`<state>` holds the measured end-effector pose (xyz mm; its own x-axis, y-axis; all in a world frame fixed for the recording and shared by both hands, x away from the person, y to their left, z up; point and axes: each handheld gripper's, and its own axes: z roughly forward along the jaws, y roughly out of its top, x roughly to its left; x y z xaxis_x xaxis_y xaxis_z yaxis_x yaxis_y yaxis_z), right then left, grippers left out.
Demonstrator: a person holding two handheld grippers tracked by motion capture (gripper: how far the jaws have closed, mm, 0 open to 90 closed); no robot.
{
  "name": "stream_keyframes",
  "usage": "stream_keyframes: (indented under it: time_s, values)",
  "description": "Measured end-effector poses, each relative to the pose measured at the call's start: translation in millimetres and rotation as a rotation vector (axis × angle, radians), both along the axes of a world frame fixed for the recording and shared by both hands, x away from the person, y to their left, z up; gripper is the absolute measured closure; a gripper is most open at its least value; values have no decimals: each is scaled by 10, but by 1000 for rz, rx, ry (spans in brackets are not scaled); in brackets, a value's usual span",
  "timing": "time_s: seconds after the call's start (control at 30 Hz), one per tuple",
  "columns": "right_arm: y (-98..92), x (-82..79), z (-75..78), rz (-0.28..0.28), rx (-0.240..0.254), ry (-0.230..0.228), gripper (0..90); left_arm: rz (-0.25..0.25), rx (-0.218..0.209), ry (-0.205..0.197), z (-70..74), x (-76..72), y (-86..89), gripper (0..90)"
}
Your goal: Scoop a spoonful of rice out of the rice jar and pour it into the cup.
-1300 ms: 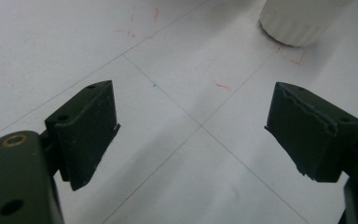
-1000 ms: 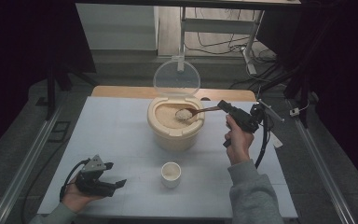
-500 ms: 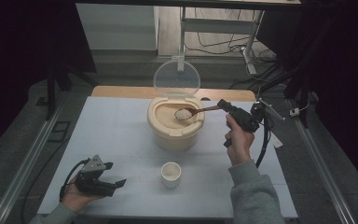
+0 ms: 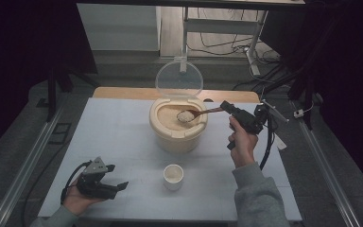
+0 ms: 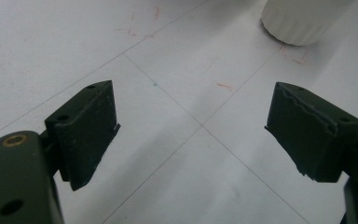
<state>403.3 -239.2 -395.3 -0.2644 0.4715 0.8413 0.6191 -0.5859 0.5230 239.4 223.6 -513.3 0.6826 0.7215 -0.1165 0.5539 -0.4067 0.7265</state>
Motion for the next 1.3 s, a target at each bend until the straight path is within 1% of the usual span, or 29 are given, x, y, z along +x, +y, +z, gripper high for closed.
stream_keyframes:
  time_s: [0.17,0.4,0.53,0.67,0.77,0.9,1.0,1.13,1.3]
  values:
    - [-27,-44,53,11,7,-13,838,1,0,2,-6,3,2,160]
    - [-78,-182,147,41,3,-22,838,1,-1,4,-9,4,2,160]
    - [-85,-262,176,71,0,-19,838,3,-1,5,-11,5,2,160]
    - [-88,-351,173,114,-12,-13,838,2,1,5,-13,6,1,160]
    - [-81,-423,143,143,-22,-8,838,3,0,8,-19,9,3,161]
    - [-58,-507,90,183,-38,13,838,3,2,8,-19,11,1,160]
    - [-43,-560,27,208,-58,22,838,3,1,10,-22,14,-2,161]
    - [-13,-614,-63,239,-69,47,838,2,1,11,-24,17,-6,161]
    - [56,-654,-187,279,-119,72,838,-1,-1,15,-30,19,-9,161]
